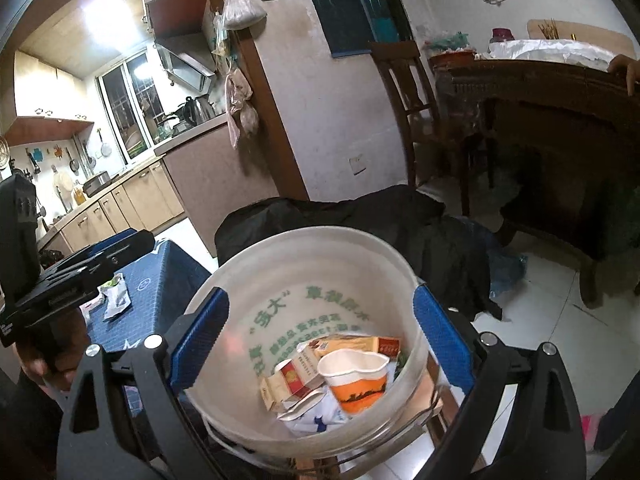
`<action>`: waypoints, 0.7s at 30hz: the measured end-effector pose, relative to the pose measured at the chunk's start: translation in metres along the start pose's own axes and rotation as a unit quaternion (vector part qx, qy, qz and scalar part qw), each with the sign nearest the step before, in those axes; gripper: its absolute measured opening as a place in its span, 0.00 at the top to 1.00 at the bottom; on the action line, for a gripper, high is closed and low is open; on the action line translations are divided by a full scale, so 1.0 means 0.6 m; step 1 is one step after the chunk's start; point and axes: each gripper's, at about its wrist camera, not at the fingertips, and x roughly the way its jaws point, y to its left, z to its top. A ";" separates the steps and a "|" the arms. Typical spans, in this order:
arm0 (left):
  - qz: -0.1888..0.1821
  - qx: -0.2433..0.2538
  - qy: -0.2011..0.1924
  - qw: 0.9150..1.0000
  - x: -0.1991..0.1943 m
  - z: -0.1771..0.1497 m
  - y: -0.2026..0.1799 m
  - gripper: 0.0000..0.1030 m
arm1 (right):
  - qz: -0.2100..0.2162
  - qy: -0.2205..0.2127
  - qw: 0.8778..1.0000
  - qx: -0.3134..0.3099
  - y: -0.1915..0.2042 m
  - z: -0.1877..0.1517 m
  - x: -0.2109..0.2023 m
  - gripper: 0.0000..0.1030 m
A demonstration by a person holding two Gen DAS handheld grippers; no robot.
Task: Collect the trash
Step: 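Open both grippers to drop the cup and cigarette box into the bucket, then move both tools back over the table toward the remaining trash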
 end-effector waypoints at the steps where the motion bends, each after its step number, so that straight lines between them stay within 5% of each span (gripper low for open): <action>1: 0.003 0.003 -0.004 1.000 -0.009 -0.004 -0.002 0.31 | 0.002 -0.001 1.000 0.001 0.005 0.000 -0.004 0.12; 21: 0.017 -0.056 -0.065 0.996 -0.211 -0.047 0.070 0.23 | 0.045 -0.053 0.994 -0.081 0.206 0.005 -0.088 0.06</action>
